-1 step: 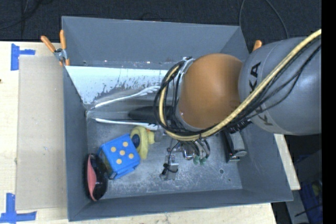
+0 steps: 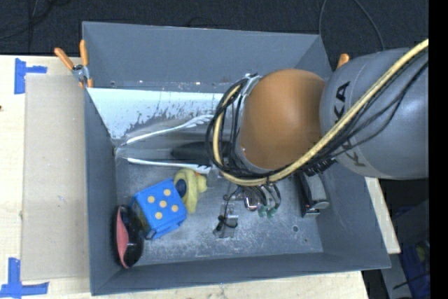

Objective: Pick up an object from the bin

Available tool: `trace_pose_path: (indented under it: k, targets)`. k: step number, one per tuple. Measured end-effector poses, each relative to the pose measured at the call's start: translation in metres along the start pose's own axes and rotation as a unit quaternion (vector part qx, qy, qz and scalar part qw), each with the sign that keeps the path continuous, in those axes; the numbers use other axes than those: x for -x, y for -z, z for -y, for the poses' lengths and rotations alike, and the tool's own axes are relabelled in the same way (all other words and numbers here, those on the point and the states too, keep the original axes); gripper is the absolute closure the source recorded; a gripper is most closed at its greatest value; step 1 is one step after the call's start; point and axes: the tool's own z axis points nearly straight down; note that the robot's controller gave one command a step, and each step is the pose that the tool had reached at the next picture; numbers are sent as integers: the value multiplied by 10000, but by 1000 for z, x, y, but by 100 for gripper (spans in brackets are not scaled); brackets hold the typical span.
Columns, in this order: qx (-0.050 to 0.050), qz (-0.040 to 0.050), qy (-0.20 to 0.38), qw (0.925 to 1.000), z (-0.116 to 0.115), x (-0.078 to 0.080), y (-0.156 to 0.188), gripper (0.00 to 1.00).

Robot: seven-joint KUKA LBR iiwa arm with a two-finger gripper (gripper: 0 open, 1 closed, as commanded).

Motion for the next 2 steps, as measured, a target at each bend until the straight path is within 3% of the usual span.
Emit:
trace_pose_path:
  k: [1, 2]
  targets:
    - [-2, 12, -248, 9997, -50, -7, -80, 0]
    - [-27, 11, 280, 9996, -55, -11, -82, 0]
